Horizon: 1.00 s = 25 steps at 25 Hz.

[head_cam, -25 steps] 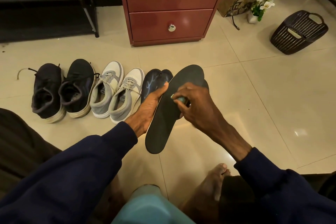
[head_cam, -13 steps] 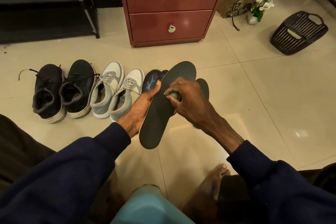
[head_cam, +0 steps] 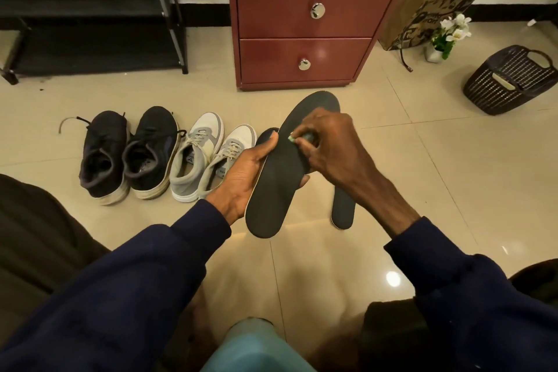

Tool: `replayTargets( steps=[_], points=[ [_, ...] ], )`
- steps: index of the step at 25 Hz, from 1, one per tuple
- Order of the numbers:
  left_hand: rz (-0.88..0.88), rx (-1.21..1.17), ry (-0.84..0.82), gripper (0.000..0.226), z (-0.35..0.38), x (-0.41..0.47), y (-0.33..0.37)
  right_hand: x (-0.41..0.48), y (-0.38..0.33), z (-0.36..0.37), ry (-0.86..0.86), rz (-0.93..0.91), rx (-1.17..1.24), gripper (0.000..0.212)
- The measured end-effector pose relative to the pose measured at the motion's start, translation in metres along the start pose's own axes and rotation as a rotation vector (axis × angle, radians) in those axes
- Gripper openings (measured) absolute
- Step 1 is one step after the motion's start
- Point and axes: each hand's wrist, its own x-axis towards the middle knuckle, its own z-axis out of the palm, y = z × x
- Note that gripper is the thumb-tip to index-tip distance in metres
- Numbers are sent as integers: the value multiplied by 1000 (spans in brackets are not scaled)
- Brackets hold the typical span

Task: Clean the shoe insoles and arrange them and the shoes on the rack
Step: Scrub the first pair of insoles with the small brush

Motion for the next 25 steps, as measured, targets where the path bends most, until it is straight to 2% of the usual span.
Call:
replayTargets(
  steps=[2, 4, 5, 7, 8, 9, 13, 15, 18, 20, 24, 25],
  points=[
    [-6, 31, -49, 59, 6, 0, 4, 9, 14, -12, 188, 55, -75, 13],
    [23, 45, -39, 57, 8, 0, 10, 9, 13, -12, 265, 66, -57, 13],
    [44, 38, -13, 50, 9, 0, 14, 8, 6, -9, 228, 43, -18, 14],
    [104, 9, 33, 40, 8, -1, 18, 4, -15, -1, 10, -32, 66, 14],
    [133, 7, 43, 39, 5, 0, 20, 3, -23, 1, -95, -67, 82, 13],
    [151, 11, 50, 40, 3, -1, 21, 6, -25, 0, -128, -96, 60, 13],
    [137, 31, 20, 43, 11, -5, 17, 15, 2, -11, 181, 15, -123, 14],
    [127, 29, 7, 35, 10, -4, 16, 4, 0, -6, 212, 36, -46, 14],
    [117, 61, 37, 35, -2, 2, 17, -20, -31, 11, -37, -46, 143, 15],
    [81, 69, 41, 35, -7, 7, 14, -22, -35, 11, -150, -90, 156, 14],
    [84, 88, 61, 36, 0, 14, 5, -10, -8, 6, 176, -16, -34, 16],
    [77, 95, 65, 36, 1, 16, 5, -14, -8, 8, 207, -5, -41, 18]
  ],
)
